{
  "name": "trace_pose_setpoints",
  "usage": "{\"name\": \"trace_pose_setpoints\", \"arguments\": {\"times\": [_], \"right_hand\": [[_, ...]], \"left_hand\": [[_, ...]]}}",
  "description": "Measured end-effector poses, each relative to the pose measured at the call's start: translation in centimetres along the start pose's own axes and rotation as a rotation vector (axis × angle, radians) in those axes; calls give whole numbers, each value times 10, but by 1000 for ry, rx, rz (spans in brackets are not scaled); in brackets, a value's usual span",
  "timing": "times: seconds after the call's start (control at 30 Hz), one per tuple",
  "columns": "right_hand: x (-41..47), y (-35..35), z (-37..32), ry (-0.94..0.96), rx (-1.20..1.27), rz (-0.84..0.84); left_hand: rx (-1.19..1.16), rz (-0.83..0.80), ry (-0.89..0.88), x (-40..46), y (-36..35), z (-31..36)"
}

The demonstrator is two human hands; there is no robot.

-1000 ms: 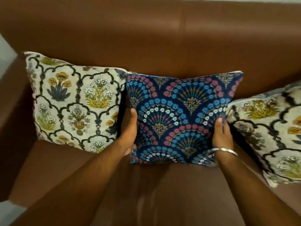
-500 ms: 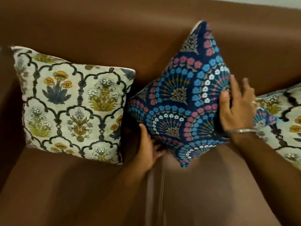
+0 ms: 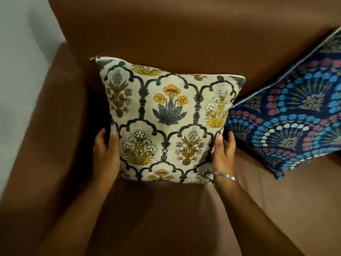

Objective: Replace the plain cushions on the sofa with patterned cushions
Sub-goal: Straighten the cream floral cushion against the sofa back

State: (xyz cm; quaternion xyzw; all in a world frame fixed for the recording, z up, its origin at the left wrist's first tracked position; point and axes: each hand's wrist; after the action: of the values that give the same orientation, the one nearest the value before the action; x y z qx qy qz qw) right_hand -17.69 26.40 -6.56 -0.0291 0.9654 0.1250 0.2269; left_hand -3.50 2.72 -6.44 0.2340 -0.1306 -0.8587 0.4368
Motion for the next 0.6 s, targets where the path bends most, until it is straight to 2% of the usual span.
{"name": "trace_pose_setpoints", "arguments": {"times": [0.1, 0.17, 0.23, 0.3, 0.37, 0.43, 0.5, 0.6], "right_hand": [[31, -26, -3, 28, -45, 25], [26, -32, -8, 98, -97, 29], [7, -28, -23, 237, -89, -5], [-12, -16, -49, 440, -124, -57], [-20, -7, -80, 641, -271, -95], [-10, -8, -105, 774, -488, -132], [10, -19, -110, 777, -690, -180], [28, -28, -87, 662, -961, -171]], "left_hand": [[-166, -273, 90, 40, -6, 7], [-258, -377, 154, 45, -3, 12], [-395, -449, 225, 42, 4, 6], [-600, -521, 366, 26, 4, -6], [-727, -531, 530, 4, -8, -24], [-780, -528, 614, -9, -30, -37], [-784, -457, 633, -8, -50, -43], [-712, -323, 668, 3, -58, -42]]}}
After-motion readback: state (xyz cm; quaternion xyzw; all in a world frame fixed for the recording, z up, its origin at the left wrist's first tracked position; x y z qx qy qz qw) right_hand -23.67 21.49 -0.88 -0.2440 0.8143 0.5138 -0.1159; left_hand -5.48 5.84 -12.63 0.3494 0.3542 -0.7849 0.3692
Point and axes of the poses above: each hand's wrist, its own x-axis towards the middle knuckle, its own y-axis out of the back of the hand, z = x × y, and after that the axes turned 3 degrees about -y, right-handed
